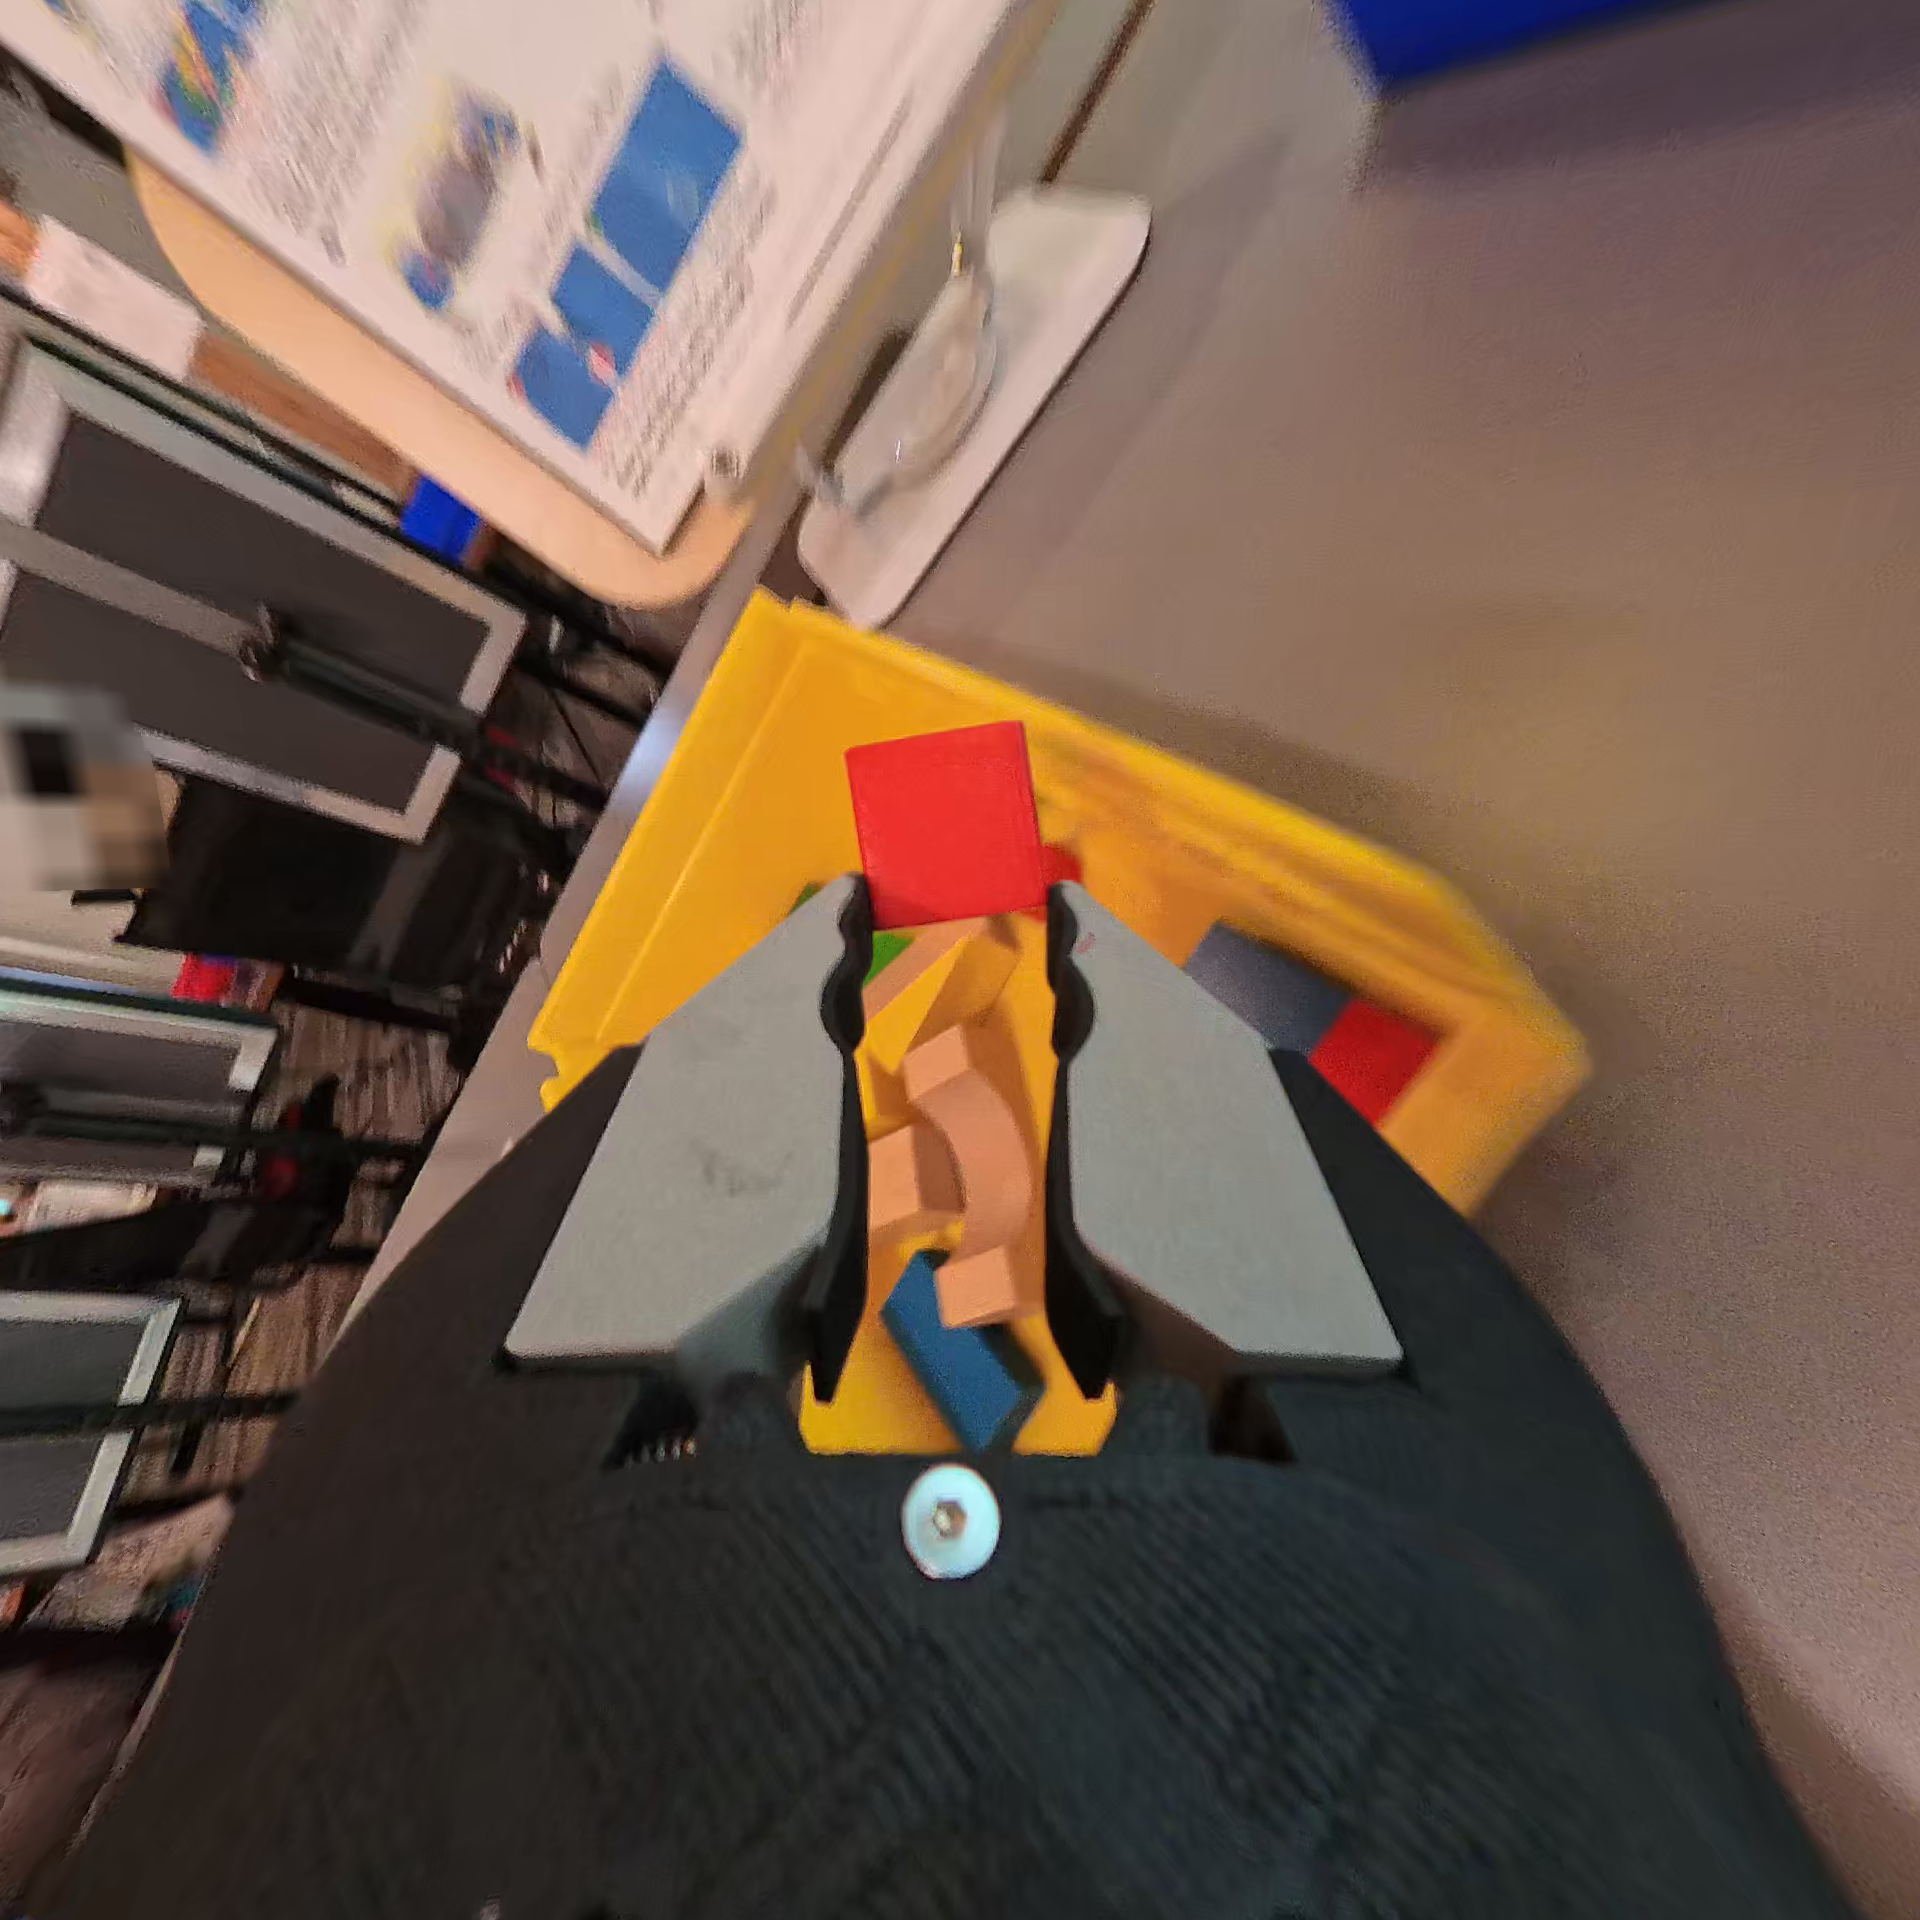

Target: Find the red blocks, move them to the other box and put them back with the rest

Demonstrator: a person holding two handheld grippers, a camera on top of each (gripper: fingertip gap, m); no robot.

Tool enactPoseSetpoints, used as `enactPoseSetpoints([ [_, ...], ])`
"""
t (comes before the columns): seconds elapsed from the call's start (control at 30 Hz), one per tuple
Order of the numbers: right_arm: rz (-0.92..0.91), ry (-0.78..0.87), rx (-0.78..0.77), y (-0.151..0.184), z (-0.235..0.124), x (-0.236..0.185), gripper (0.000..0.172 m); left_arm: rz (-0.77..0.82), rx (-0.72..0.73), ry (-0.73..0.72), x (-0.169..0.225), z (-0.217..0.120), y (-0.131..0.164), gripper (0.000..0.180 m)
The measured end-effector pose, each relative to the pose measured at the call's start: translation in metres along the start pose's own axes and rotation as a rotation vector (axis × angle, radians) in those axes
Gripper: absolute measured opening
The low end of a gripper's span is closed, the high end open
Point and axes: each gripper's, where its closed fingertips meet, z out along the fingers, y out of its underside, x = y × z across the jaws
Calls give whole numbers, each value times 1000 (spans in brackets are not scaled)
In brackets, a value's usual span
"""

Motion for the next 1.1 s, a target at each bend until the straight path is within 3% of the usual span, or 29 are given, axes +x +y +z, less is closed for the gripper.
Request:
enactPoseSetpoints([
  [0.17, 46, -298, 39, -7, 18, -78, 59, 29, 261, -2, 53, -48, -64, 31],
  [0.27, 76, -443, 30, -6, 25, -118, 62, 190, 340, -15, 90, -65, -97, 32],
  [0.43, 88, -519, -6, 5, 36, -144, 64, 278, 478, 20, 135, -88, -139, 31],
  [0.53, 93, -598, -34, 12, 35, -155, 34, 311, 491, -4, 144, -89, -145, 31],
  [0.6, 87, -587, -47, 14, 35, -151, 33, 310, 507, -40, 142, -87, -145, 30],
  [0.67, 62, -527, -26, 10, 34, -139, 32, 248, 513, -113, 126, -87, -142, 13],
  [0.73, 33, -401, 16, 0, 30, -111, 31, 152, 468, -97, 110, -84, -132, 4],
  [0.83, -28, -69, 74, -10, 16, -32, 31, -40, 411, -48, 82, -78, -112, 0],
  [0.93, -5, 221, -5, 9, -3, 52, 31, -160, 319, -43, 55, -67, -81, 0],
  [1.03, 85, 268, -147, 42, -12, 90, 69, -253, 220, -41, 34, -50, -45, 0],
  [1.1, 108, 288, -111, 38, -20, 100, 68, -362, 178, 24, 31, -38, -25, 0],
])
